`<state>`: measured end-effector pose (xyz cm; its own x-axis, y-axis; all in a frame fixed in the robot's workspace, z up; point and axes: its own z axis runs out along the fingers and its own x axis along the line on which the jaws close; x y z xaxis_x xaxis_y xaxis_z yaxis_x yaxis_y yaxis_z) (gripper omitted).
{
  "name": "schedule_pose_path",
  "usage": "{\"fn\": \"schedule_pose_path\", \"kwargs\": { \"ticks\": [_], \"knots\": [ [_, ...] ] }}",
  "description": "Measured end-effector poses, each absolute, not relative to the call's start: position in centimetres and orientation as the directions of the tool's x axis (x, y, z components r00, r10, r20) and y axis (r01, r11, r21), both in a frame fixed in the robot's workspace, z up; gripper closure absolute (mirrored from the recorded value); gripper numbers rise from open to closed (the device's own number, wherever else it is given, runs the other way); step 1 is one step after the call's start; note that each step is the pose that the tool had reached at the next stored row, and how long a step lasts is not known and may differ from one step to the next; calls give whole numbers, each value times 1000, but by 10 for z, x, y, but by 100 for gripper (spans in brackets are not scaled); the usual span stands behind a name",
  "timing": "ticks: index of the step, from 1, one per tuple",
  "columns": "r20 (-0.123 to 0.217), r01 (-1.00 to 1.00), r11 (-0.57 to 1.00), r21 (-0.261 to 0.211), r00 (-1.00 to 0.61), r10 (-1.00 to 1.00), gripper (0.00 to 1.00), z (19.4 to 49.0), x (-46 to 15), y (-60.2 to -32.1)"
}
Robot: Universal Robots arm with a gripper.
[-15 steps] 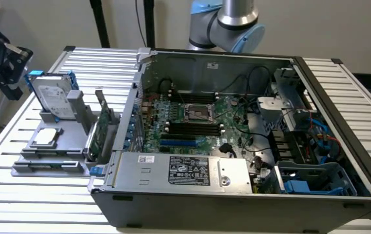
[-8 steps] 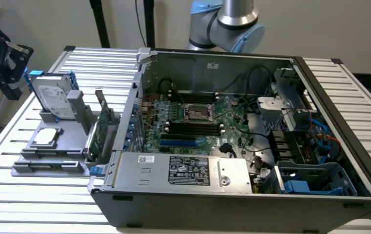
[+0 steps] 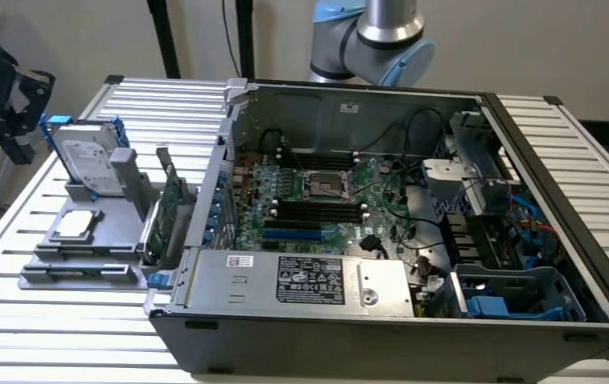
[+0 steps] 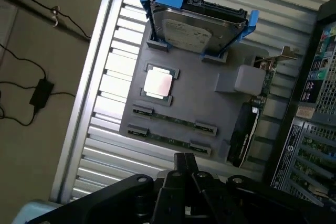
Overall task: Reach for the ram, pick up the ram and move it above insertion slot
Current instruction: 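Pick up the ram and move it above insertion slot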
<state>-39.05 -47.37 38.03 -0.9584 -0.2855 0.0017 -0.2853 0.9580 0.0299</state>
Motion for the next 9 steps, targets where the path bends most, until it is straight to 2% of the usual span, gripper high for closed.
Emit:
{"fn": "schedule_pose_path", "kwargs": {
  "ticks": [9],
  "knots": [
    [2,-438,899,30,-899,-438,89,380,-390,-474]
  ]
}}
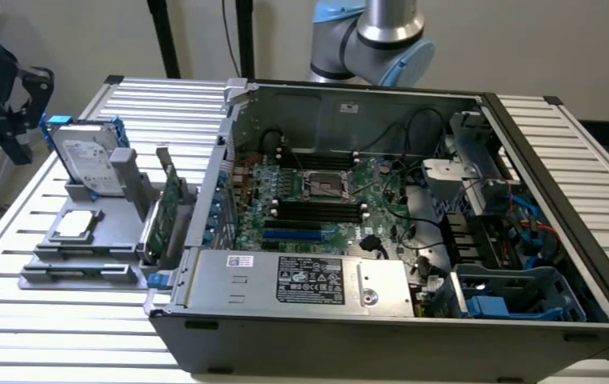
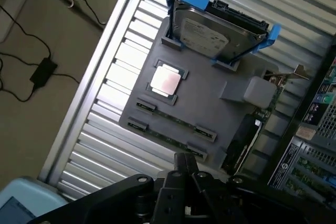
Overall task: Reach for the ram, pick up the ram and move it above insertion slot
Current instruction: 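Pick up the ram and move it above insertion slot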
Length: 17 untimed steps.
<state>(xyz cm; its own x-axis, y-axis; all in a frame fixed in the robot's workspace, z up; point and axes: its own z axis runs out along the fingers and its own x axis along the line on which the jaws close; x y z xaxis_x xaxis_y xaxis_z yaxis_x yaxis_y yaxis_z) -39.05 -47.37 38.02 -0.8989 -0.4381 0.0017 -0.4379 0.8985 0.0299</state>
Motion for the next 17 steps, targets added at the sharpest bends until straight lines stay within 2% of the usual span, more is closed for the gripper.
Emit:
{"fn": "schedule_pose_path", "kwargs": {
  "ticks": [17],
  "knots": [
    [2,-690,723,30,-723,-690,89,380,-390,-474]
  ]
}}
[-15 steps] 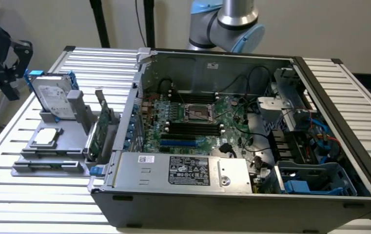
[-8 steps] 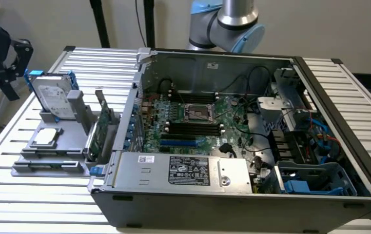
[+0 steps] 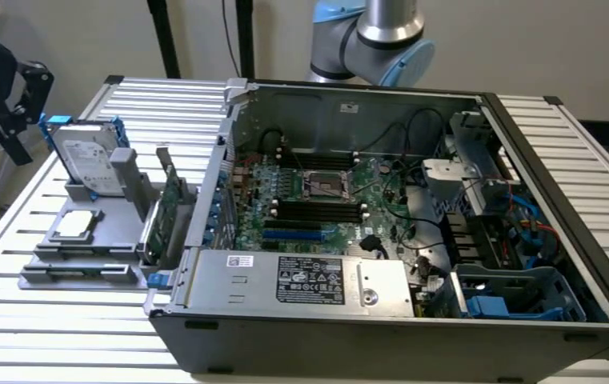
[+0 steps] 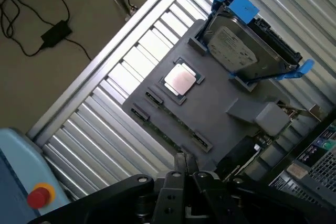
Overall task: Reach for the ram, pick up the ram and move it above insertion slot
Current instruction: 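Pick up the ram and move it above insertion slot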
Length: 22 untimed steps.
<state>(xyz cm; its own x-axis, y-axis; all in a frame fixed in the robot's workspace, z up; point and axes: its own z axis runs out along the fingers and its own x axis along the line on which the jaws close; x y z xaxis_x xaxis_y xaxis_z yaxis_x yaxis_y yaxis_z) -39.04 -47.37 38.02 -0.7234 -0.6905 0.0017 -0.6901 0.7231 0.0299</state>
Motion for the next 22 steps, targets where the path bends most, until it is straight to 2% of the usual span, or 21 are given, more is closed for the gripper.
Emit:
{"fn": "schedule_pose_path", "kwargs": {
  "ticks": [22],
  "knots": [
    [2,-918,396,30,-396,-918,89,380,-390,-474]
  ]
}}
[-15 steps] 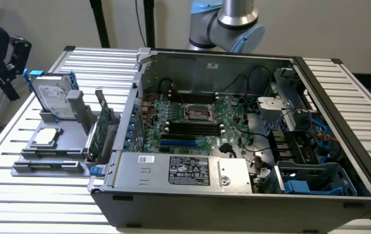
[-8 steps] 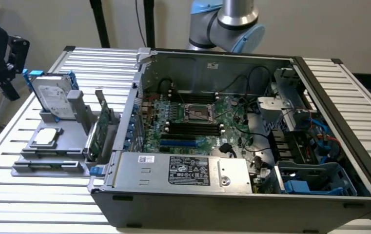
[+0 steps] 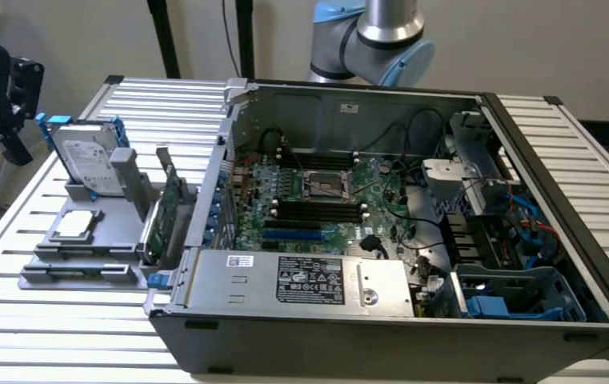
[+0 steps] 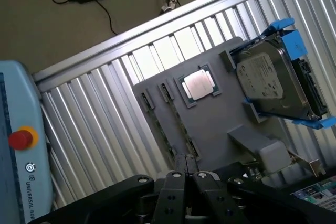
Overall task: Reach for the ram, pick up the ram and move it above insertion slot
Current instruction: 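Pick up the ram and move it above insertion slot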
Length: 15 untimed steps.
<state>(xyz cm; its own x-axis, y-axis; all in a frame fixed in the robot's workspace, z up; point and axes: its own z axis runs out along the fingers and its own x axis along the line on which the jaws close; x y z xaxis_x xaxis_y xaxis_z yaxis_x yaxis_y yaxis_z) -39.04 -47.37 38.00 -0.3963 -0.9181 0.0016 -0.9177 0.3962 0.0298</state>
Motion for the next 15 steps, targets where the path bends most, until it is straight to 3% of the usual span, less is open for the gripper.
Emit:
{"fn": "schedule_pose_path", "kwargs": {
  "ticks": [15],
  "knots": [
    [2,-990,135,29,-135,-991,89,377,-390,-474]
  ]
}}
